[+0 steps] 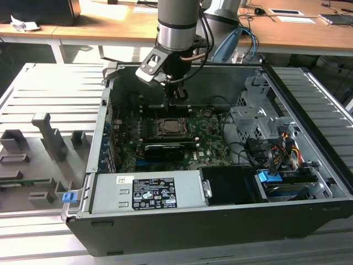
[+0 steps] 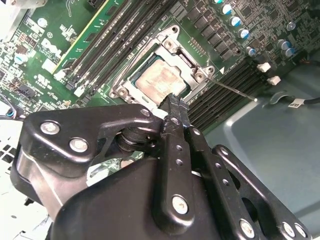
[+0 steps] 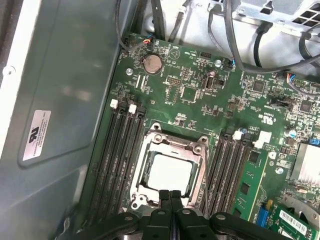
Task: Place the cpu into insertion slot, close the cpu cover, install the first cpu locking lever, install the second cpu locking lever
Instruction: 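Install the first cpu locking lever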
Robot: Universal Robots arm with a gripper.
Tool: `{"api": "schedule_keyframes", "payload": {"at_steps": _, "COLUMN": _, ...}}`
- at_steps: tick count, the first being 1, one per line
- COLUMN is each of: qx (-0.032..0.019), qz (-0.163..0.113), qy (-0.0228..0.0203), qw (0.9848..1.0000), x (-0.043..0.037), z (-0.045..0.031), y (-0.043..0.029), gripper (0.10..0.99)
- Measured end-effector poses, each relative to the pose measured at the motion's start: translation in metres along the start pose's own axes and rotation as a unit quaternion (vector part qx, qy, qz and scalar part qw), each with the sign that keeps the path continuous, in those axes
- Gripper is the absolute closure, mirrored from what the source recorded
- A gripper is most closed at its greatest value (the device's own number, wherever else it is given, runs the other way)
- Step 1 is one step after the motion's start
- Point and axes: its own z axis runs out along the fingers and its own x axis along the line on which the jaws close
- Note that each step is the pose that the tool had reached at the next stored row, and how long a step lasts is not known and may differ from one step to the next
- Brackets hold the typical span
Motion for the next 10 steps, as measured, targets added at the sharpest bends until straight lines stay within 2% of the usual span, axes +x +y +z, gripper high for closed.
{"api": "schedule_keyframes", "payload": {"at_steps": 10, "qx": 0.0003, "qz": -0.026, "qy": 0.0001, "qw": 0.9997, "x": -0.0001, "z": 0.0, "y": 0.0002, "gripper": 0.98}}
